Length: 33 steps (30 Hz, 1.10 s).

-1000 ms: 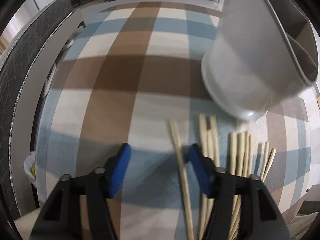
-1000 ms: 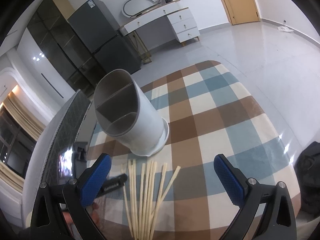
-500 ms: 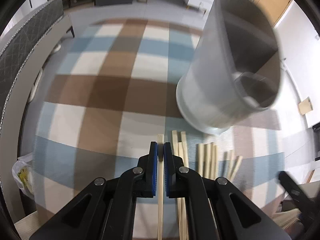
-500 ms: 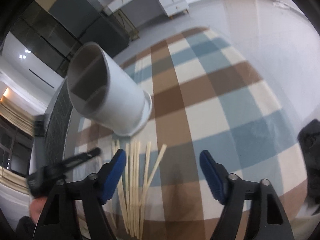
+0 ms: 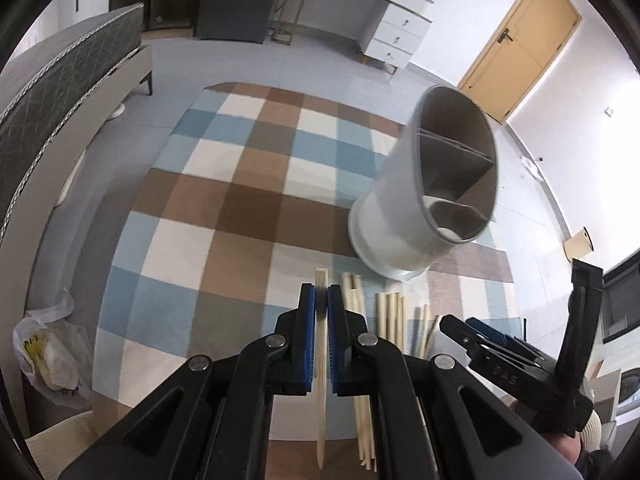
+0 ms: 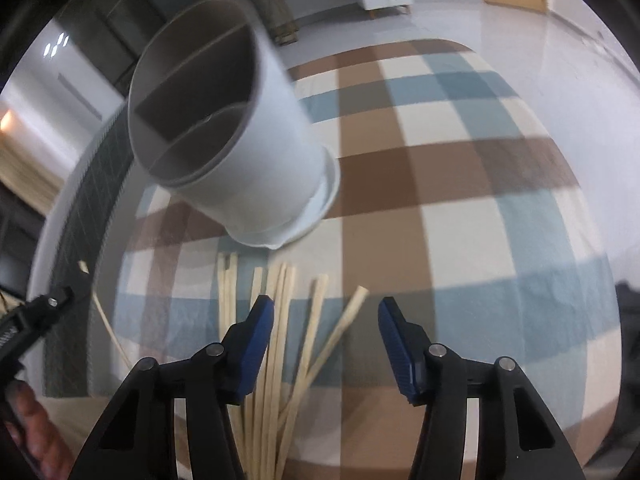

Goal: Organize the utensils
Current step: 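Close the left gripper on one chopstick while the right gripper closes on another, then lift both held chopsticks up and over the utensil holder opening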

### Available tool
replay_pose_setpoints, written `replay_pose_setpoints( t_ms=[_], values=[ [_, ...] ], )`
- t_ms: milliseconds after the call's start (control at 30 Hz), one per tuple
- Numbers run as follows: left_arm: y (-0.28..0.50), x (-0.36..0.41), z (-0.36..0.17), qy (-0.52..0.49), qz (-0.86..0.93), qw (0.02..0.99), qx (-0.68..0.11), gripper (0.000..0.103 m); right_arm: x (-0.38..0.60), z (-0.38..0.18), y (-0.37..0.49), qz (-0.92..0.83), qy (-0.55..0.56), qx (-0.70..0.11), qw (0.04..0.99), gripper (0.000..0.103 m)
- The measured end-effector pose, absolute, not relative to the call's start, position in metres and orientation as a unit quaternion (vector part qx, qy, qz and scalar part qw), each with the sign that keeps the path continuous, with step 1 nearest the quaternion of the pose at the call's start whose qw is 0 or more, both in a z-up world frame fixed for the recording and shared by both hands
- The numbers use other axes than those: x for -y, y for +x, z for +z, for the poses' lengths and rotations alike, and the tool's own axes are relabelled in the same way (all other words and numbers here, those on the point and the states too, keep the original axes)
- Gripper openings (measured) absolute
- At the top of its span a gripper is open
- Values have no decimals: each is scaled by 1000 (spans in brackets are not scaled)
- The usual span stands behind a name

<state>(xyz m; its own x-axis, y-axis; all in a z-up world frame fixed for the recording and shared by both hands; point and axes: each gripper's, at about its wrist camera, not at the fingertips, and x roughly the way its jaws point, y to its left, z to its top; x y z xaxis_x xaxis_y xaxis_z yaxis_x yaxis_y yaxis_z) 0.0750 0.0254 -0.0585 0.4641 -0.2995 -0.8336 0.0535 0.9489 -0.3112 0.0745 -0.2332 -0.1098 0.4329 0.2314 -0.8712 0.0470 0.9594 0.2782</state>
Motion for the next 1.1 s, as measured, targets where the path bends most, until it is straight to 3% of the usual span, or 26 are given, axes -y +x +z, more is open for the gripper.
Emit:
replay_pose_setpoints(
  t_ms=[167, 500, 800, 1100],
  values=[
    [72, -31, -60, -139, -105, 840, -513, 2, 215, -122, 91, 56, 82, -544, 833, 45],
    [73, -27, -58, -130, -115, 844, -508, 2, 203, -143, 94, 52, 47, -552, 831, 6],
    [57, -23, -41, -109, -121, 855, -492, 2, 228, -86, 57, 76, 124, -453, 880, 6],
    [22, -5, -8, -63, -144, 875, -457, 2, 212, -20, -9, 128, 100, -296, 941, 6]
  ],
)
